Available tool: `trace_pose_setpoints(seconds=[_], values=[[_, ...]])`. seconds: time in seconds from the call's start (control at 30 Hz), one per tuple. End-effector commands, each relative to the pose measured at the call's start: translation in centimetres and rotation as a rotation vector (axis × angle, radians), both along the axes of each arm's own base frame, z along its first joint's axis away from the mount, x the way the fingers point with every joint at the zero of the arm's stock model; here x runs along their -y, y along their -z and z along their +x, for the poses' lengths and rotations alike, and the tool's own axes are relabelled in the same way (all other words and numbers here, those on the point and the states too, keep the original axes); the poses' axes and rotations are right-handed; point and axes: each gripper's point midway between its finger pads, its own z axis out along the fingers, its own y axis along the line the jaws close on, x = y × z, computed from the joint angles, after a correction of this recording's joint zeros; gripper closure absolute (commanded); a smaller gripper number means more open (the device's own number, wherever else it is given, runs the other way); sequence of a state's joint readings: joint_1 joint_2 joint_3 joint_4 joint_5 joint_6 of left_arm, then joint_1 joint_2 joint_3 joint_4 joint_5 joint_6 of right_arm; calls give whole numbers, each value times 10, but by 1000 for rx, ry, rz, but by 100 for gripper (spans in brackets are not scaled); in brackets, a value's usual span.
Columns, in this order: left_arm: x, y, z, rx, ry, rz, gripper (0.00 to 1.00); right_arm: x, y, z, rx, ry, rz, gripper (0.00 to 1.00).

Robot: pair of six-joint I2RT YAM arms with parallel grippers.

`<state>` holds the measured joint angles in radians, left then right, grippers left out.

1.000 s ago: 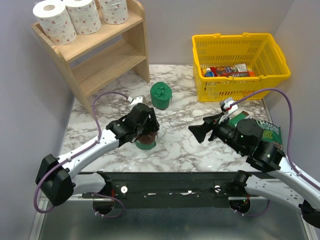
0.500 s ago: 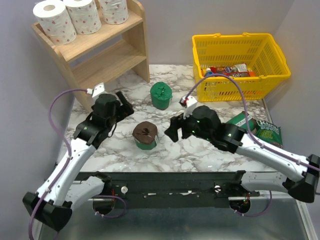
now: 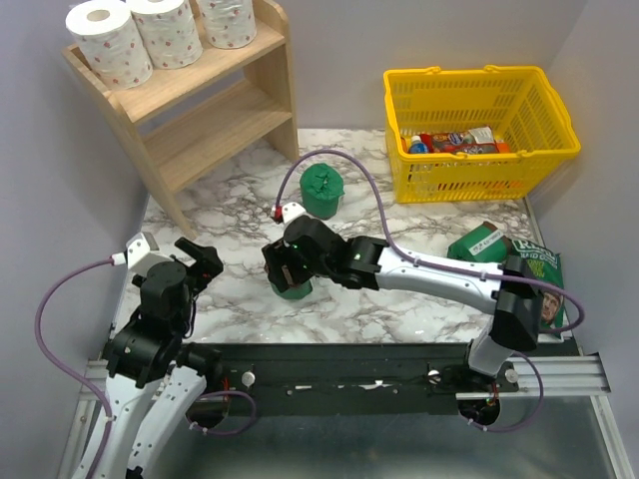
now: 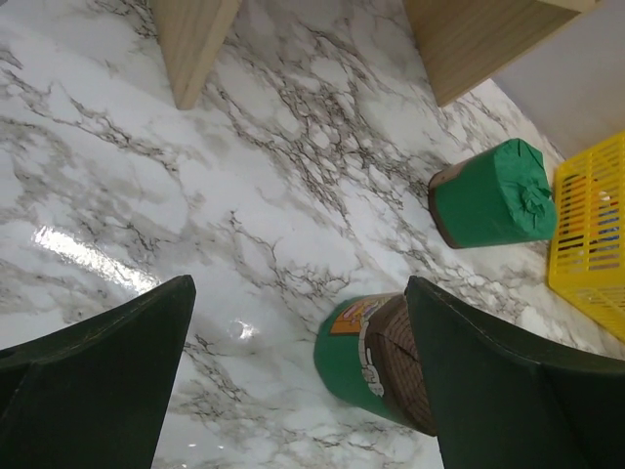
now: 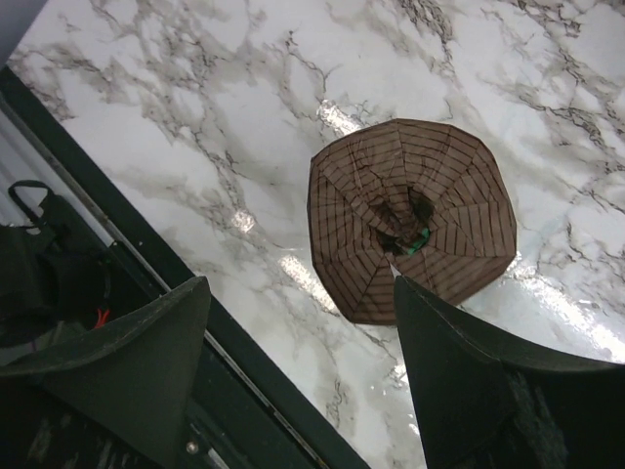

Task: Place and organize the paper towels onto the shelf

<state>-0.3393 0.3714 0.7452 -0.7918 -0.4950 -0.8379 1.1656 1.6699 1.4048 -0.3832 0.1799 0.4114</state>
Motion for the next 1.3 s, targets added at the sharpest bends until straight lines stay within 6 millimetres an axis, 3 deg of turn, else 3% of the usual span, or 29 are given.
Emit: trace_pose_setpoints(seconds=[0.0,0.13,0.43,0.5,0.57,0.63,0.7,0.73,0.8,0.87,0.9,0.93,0.97,1.0,1.07,1.13,1.17,1.23,1.27], values=[[-14,0,-7,35,-63,2,1,-8,17,10,17,47,-66,16],[-13,-3,-10,42,-51,0,1,-18,36,18,33,43,-124,16],[-4,-3,-7,57,1,-2,1,-11,90,29,52,65,-282,22],[-1,-4,-5,56,19,1,1,-7,94,31,59,69,-303,30],[4,-7,-4,47,50,8,1,-4,86,31,74,74,-298,41],[8,-10,-3,33,78,16,2,4,78,33,93,91,-296,47],[16,-11,-2,20,131,24,2,7,45,34,136,102,-225,51],[21,-15,0,11,159,26,2,14,47,30,141,95,-223,52],[38,-20,0,3,268,34,3,14,4,30,195,85,-77,56],[51,-30,0,-13,352,43,4,21,-8,31,207,83,25,61],[61,-33,-3,-23,415,34,4,24,-35,24,201,50,123,61],[68,-42,-3,-18,452,25,4,32,-50,28,210,63,183,61],[77,-47,-4,-4,498,8,4,38,-53,27,213,72,244,61],[101,-58,-13,29,626,-69,4,54,-97,24,240,70,402,60],[126,-76,-24,116,753,-168,5,67,-121,23,234,74,537,59],[136,-95,-26,200,810,-211,6,82,-169,13,252,70,732,59],[140,-100,-31,227,837,-224,7,87,-169,10,241,47,768,59],[146,-118,-38,295,888,-242,7,97,-202,-2,242,19,901,59],[147,-125,-41,325,904,-245,6,99,-208,-6,241,0,929,59]])
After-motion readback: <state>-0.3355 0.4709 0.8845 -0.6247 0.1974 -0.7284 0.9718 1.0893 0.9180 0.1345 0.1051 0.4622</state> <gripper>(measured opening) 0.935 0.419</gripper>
